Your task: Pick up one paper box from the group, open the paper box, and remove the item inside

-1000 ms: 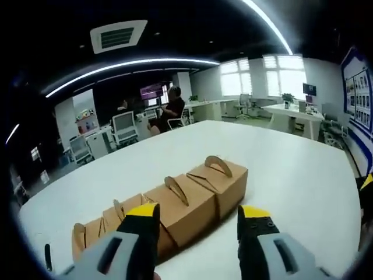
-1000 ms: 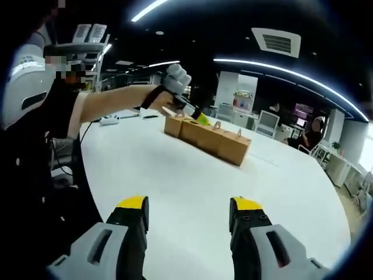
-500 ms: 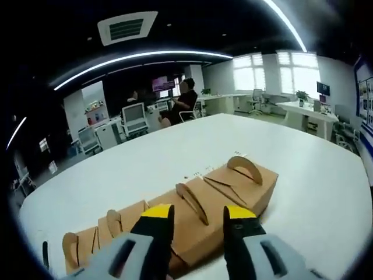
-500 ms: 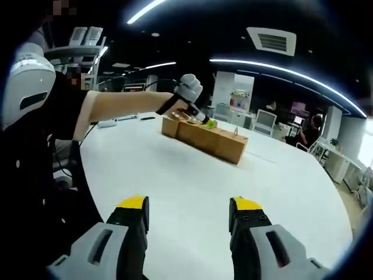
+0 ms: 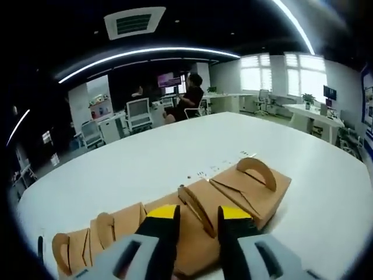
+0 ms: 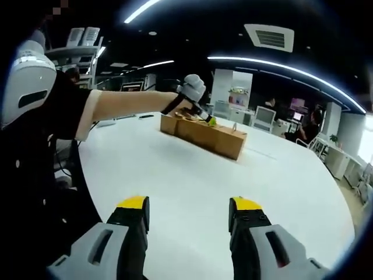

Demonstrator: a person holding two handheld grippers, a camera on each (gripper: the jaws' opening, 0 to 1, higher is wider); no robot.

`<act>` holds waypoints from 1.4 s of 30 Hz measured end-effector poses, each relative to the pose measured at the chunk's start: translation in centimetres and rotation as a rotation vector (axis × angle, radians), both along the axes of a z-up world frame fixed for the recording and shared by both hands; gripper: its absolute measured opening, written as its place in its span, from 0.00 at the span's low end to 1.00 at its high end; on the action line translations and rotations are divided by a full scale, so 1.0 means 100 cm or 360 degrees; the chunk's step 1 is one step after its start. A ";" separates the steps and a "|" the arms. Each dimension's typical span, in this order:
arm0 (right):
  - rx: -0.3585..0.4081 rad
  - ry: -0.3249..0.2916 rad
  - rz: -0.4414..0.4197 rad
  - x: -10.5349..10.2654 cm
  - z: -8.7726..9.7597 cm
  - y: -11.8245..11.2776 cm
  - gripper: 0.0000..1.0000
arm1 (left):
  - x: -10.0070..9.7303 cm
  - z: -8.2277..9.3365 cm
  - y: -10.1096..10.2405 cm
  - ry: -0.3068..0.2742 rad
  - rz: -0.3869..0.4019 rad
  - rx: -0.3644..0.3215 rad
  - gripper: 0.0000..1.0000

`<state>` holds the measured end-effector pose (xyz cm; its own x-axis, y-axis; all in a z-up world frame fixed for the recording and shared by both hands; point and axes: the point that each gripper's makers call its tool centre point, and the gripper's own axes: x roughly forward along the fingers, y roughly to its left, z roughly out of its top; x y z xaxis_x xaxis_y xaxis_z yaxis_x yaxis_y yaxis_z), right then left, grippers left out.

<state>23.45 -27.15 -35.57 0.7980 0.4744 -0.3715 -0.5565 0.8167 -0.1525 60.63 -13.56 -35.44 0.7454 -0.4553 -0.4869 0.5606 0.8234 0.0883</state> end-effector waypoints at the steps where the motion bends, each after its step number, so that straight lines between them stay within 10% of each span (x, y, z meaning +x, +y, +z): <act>1: 0.0001 0.0001 0.0000 0.000 0.000 0.000 0.55 | 0.000 -0.001 0.000 0.0005 0.0004 0.0005 0.27; 42: 0.0042 -0.0021 -0.0006 -0.009 -0.001 -0.001 0.55 | -0.009 0.002 0.002 0.0094 0.0145 -0.0154 0.04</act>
